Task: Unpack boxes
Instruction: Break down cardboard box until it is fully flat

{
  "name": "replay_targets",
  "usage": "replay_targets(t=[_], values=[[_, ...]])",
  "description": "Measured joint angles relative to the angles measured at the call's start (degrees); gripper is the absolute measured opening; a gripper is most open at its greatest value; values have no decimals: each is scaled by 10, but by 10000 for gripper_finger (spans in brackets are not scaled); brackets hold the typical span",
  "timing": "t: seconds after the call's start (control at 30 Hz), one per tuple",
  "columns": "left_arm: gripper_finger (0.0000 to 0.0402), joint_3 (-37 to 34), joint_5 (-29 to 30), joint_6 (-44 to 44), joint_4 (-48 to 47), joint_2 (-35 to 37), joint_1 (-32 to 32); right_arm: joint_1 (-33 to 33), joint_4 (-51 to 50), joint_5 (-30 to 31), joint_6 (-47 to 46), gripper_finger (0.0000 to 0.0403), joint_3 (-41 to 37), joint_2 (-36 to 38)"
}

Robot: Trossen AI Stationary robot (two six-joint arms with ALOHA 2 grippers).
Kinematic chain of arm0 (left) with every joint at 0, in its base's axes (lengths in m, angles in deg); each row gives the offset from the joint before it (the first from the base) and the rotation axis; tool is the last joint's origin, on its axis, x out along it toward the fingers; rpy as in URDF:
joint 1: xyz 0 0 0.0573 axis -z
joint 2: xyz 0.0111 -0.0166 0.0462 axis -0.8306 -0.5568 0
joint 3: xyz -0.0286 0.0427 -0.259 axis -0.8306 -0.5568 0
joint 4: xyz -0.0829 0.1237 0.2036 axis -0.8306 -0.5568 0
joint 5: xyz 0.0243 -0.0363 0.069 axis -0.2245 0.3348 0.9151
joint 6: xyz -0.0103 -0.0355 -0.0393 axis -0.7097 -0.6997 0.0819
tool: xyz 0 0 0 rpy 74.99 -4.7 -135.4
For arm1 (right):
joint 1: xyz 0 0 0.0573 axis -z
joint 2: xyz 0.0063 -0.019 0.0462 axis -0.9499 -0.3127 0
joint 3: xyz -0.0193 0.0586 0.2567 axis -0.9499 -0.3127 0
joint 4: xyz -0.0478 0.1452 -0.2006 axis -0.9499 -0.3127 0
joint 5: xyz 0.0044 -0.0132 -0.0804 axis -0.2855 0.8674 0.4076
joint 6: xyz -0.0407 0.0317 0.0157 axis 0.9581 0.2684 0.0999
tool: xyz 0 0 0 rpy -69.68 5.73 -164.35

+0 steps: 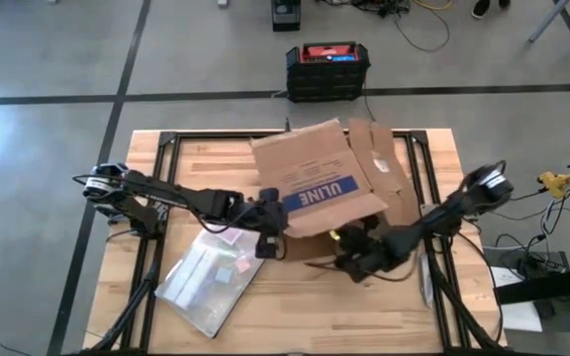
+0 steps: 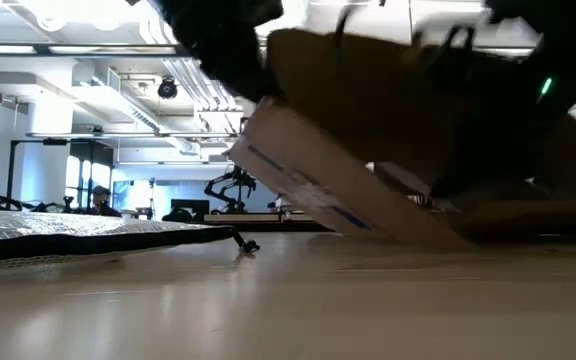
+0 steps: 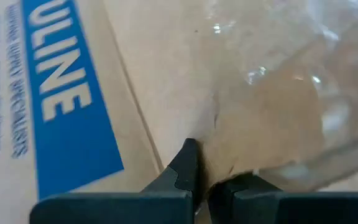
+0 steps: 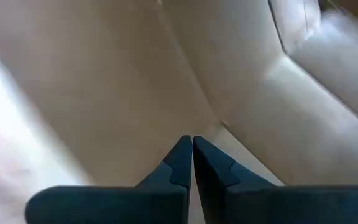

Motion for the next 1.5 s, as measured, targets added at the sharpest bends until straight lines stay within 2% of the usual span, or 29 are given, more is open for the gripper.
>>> replay_targets(t=[0.1,0.37,0.5,0.57,0.77,0.93,1.13,1.27,1.37,1.5], values=[[0,-1,33,-12,-30,-3,-1,-39,9,5,50,0,0,55],[0,-28,47,-17,-70,-7,-1,-139,19,7,149,0,13,206],[0,-42,152,-9,-116,-8,-6,-164,19,11,176,0,13,267],[0,-47,183,-7,-114,-8,-13,-165,19,13,189,0,13,287],[0,-50,169,18,-77,-15,-24,-160,18,14,232,0,13,309],[0,-49,107,11,-93,-16,9,-160,-4,14,254,0,13,311],[0,-35,115,8,-174,-15,51,-123,-64,15,221,0,13,302],[0,-34,202,45,-212,-15,65,-76,-102,14,191,0,13,288],[0,-35,259,61,-208,-15,59,-10,-150,16,126,0,13,271],[0,-35,262,59,-208,-16,43,102,-227,-30,42,0,8,239]])
